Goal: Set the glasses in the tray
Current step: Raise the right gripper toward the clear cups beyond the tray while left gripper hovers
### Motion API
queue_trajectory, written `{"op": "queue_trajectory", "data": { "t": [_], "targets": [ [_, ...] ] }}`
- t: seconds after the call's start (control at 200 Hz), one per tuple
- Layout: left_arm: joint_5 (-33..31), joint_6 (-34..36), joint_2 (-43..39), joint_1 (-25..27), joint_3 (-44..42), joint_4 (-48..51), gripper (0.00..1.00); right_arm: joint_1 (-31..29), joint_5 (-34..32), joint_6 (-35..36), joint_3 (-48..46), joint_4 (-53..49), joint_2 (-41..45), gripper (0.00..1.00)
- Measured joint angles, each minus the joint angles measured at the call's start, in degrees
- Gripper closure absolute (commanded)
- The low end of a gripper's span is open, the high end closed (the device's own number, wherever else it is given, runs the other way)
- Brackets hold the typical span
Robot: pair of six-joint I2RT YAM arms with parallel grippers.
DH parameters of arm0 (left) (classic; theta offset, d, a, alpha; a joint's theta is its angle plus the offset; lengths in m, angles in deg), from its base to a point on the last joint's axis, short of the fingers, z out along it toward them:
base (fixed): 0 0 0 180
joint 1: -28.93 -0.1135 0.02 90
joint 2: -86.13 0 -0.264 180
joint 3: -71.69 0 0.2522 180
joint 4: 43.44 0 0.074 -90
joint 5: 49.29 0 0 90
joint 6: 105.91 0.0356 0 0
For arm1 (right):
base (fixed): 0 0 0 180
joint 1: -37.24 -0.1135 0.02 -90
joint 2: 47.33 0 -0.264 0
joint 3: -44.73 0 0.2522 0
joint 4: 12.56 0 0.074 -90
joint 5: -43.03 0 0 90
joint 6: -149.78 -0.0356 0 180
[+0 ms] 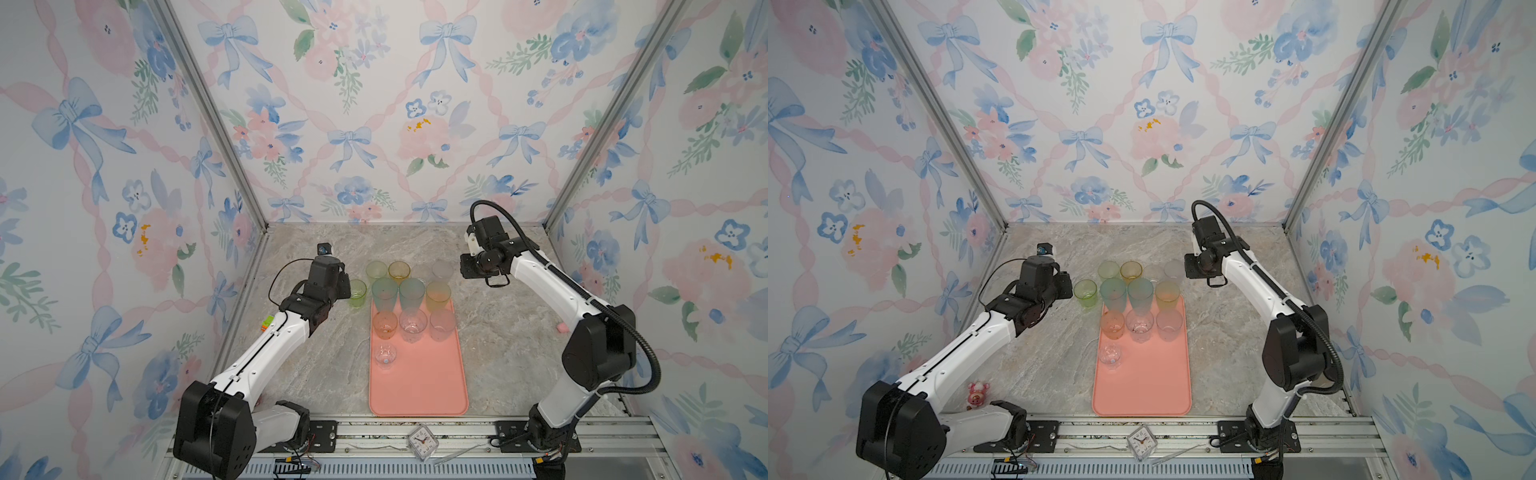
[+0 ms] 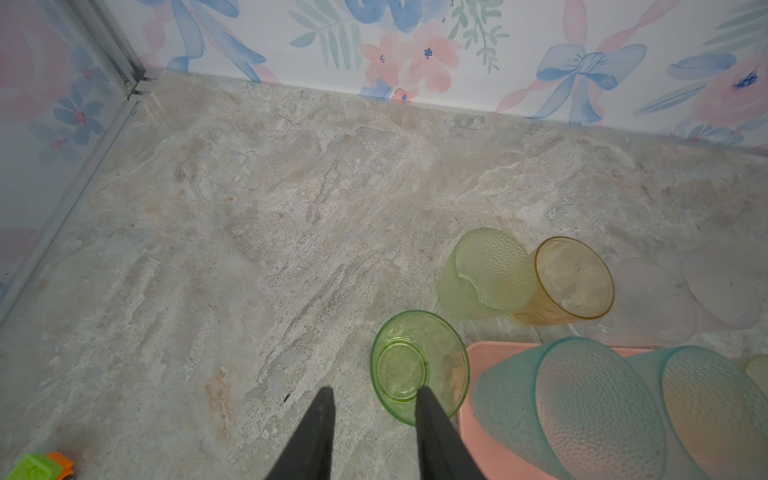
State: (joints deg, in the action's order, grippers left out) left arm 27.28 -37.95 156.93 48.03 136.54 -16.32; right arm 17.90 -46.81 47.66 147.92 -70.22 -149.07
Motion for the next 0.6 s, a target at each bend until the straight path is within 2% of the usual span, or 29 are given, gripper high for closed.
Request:
{"op": "queue_trajectory", "data": {
  "t": [0.265,0.6],
  "targets": [
    [1.3,-1.1,1.1,0.0,0.0,-0.5,0.65,1.3,2.3,1.3,8.9,0.0,-10.8,0.70],
    [1.4,-1.2,1.1,-0.2,0.0,-1.1,0.65,1.3,2.6,2.2,13.8,-0.7,-15.9,0.71]
  ]
}}
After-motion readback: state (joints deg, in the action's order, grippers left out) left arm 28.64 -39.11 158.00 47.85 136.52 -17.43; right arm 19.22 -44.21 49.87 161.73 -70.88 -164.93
